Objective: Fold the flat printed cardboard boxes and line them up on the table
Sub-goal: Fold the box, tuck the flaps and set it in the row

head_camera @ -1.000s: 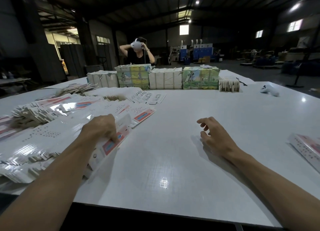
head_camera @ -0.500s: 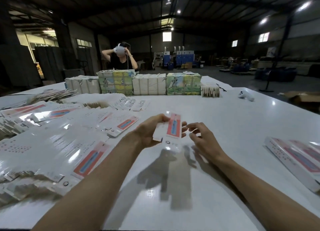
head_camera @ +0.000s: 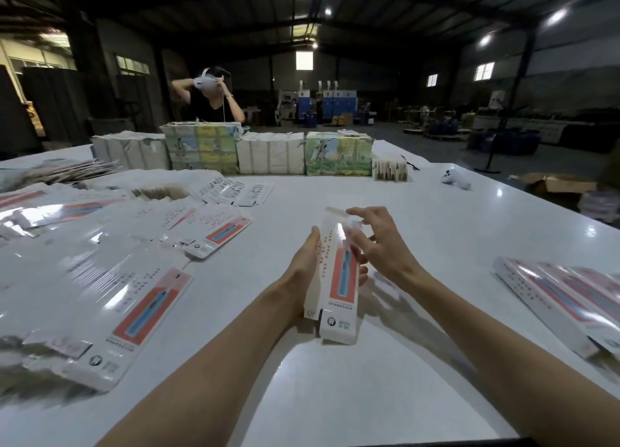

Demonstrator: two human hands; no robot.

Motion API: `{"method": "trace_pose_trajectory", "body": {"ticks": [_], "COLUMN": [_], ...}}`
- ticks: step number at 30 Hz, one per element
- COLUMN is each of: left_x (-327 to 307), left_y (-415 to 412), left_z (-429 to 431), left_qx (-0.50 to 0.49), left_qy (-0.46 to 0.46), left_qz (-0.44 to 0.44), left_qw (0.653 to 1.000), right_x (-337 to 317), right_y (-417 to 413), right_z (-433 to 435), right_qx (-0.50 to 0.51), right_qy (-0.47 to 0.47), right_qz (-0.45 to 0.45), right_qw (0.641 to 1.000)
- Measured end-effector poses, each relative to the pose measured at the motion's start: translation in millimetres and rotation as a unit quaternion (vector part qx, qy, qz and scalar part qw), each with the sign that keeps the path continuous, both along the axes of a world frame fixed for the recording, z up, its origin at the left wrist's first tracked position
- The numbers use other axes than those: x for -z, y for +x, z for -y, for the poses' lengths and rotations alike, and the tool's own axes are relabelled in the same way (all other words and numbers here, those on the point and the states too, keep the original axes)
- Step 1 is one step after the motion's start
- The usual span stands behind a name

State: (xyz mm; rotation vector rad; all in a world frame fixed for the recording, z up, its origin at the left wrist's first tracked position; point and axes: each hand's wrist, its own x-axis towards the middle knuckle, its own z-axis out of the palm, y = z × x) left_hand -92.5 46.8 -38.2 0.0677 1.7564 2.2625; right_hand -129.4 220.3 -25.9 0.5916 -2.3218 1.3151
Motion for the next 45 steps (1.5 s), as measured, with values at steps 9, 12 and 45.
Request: {"method": "trace_pose_trajectory", "body": {"ticks": [9,12,45], "left_x": [1,0,1], "left_y": [1,1,5], "left_z": [3,2,-12], "left_qx": [-0.009,0.007,-0.110], "left_qy": [-0.015,-0.022,0.034], "left_qz": [-0.006,-0.010,-0.062], "left_qw": [1.000,1.000,0.991], "right_x": [2,-4,-4], "right_y": [-3,-1,16], "right_z": [3,-1,-1], "right_qx": [-0.017,-0.019,-0.202], "right_qy": [0.002,-0.049,-0.265], "right_qz": [0.023,0.076,0.205], "right_qw": [1.000,0.996,0.920]}}
